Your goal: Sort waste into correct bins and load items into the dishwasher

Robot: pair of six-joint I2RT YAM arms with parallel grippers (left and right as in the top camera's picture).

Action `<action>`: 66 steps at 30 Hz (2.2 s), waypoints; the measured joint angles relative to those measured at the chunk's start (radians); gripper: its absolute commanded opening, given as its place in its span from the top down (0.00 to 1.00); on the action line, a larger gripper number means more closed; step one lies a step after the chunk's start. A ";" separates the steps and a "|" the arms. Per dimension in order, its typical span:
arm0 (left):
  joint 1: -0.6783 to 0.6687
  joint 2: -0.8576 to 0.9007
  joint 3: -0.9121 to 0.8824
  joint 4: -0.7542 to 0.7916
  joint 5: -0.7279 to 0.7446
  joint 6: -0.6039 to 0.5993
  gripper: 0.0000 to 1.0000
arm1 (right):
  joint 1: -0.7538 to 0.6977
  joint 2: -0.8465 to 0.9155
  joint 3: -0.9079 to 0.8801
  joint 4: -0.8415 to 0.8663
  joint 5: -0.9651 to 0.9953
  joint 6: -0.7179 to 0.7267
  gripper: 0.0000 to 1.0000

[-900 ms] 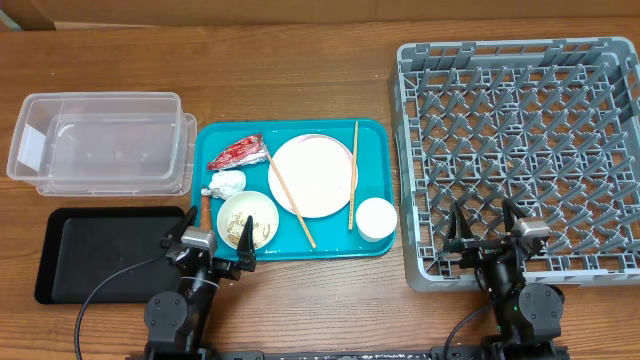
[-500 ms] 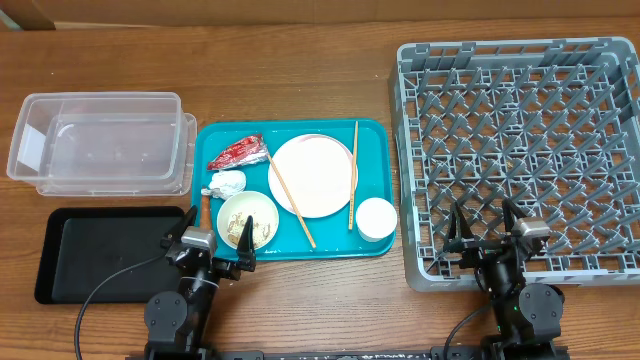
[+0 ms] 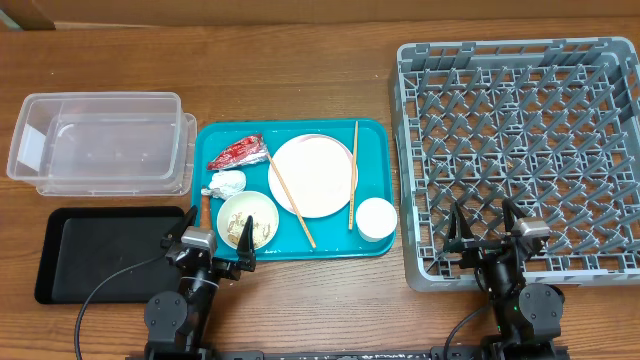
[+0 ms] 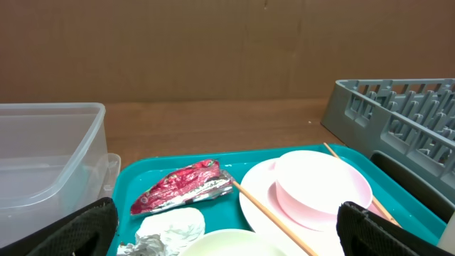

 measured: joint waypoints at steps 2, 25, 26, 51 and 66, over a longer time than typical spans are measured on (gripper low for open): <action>0.000 0.000 0.000 0.000 0.000 0.000 0.00 | 0.000 0.000 0.000 0.000 0.000 0.000 0.00; 0.000 0.000 0.000 0.000 0.000 0.000 0.00 | 0.000 0.000 0.000 0.000 0.000 0.000 0.00; 0.000 0.000 0.000 0.000 0.000 0.000 0.00 | 0.000 0.000 0.000 0.000 0.000 0.000 0.00; 0.000 0.000 0.004 0.061 0.251 -0.393 0.00 | 0.000 0.000 0.000 0.000 0.000 0.000 0.00; 0.000 0.223 0.673 -0.502 0.261 -0.359 0.00 | 0.000 0.000 0.000 0.000 0.000 0.000 0.00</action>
